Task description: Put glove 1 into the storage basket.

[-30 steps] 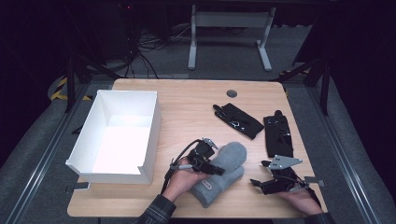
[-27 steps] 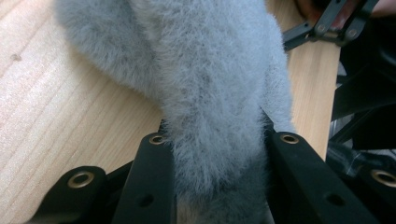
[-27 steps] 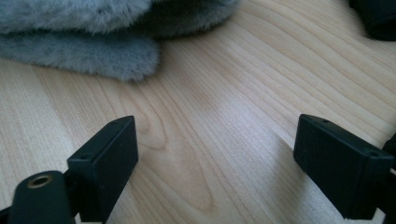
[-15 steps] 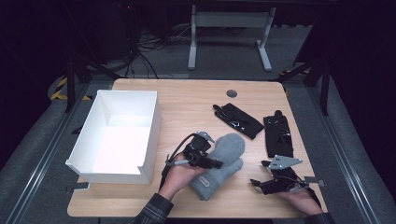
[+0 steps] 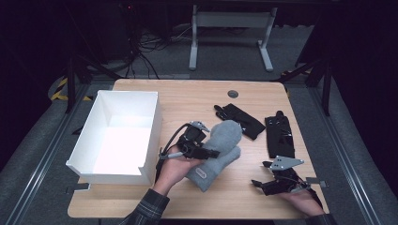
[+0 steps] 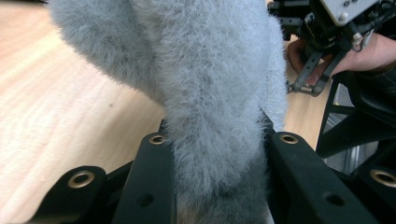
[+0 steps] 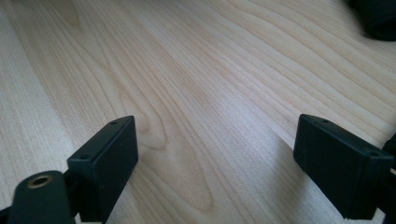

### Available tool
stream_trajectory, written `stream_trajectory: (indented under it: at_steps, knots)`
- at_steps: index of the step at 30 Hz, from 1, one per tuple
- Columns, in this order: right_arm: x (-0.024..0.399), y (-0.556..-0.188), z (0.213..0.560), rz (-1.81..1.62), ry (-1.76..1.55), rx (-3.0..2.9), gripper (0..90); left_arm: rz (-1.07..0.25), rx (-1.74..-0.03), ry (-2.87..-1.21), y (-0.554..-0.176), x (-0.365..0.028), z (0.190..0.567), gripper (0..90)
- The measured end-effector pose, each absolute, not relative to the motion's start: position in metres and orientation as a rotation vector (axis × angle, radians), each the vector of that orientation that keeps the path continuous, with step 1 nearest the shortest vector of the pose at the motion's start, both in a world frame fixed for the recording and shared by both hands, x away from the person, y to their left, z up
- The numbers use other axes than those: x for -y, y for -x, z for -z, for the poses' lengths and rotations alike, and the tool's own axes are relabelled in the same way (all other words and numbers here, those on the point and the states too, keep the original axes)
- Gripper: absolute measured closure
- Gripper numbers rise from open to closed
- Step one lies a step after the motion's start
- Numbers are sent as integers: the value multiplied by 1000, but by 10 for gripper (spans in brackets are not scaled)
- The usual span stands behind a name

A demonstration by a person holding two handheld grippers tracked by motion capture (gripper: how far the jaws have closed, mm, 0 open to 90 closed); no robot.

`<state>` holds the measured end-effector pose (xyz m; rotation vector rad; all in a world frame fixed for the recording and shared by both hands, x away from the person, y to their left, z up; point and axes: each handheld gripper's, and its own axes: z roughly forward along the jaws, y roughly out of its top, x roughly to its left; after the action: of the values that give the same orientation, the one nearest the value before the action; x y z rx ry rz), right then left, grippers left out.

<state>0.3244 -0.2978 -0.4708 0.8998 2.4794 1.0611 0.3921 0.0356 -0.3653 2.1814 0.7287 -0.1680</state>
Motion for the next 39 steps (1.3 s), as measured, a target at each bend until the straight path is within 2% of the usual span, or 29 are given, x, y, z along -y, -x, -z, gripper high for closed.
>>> stream_trajectory:
  at_steps: [19,39]
  knots:
    - [298,-324,471,-1061,-899,-2479,142,40,-787,-2110,-394,-82,299,729]
    - [298,-325,471,-1060,-900,-2477,142,-99,-919,-1996,-399,-162,242,729]
